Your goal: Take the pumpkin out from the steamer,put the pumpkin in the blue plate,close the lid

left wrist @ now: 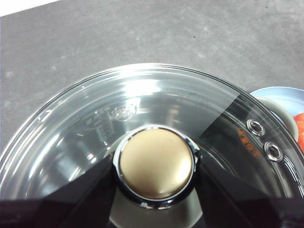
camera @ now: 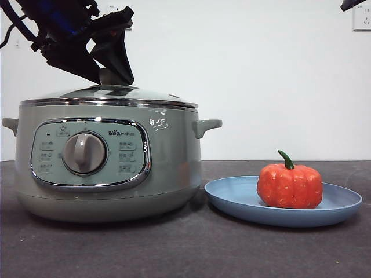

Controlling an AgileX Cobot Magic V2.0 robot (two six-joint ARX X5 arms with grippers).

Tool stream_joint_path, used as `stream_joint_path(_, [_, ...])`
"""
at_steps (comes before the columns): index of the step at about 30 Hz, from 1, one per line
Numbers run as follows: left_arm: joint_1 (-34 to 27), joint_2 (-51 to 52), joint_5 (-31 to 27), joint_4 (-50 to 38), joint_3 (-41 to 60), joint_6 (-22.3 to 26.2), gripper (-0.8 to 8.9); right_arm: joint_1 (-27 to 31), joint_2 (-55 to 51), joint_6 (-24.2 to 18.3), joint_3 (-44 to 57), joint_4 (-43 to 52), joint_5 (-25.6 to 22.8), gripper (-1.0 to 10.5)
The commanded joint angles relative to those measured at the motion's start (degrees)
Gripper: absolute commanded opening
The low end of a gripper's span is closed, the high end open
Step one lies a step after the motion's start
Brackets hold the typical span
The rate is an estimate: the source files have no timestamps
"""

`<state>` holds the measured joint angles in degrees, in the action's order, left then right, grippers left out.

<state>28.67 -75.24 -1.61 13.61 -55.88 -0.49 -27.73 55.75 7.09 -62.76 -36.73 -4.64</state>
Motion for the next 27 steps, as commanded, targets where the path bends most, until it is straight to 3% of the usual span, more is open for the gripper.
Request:
stream_joint_path(1, [-0.24, -1.09, -1.38, 1.77, 1.31, 0.74, 0.35, -0.09, 0.07, 0.55, 0.39, 0.24, -0.17, 5.6])
stream_joint_path(4, [-0.24, -1.09, -1.38, 1.49, 1.31, 0.74, 3.01, -0.09, 0.07, 0.55, 0.39, 0.22, -0.17, 5.6])
stream_joint_path(6, [-0.24, -1.09, -1.38, 1.44, 1.31, 0.72, 4.10, -0.09, 0.07, 0.55, 0.39, 0.17, -0.15, 5.6])
stream_joint_path(13, [-0.22, -0.55, -1.40, 2.36, 0.94, 0.48, 4.08, -0.09, 0.07, 0.52, 0.39, 0.11, -0.11, 5.6])
stream_joint_path(21, [-0.11, 6.12, -0.77, 9.99, -2.10, 0.46, 4.04, -0.09, 0.07, 0.46, 0.39, -3.06, -0.13, 5.3])
stream_joint_path(23, [-0.11, 8.55, 0.24, 12.02, -2.54, 0.48, 3.49, -0.09, 0.07, 0.44, 0.39, -3.72, -0.15, 4.3])
stream_joint_path(27, [-0.11, 14.45, 3.26, 15.41, -2.56, 0.50, -0.29, -0.11, -0.09, -0.22, 0.42, -3.93, -0.15, 0.8])
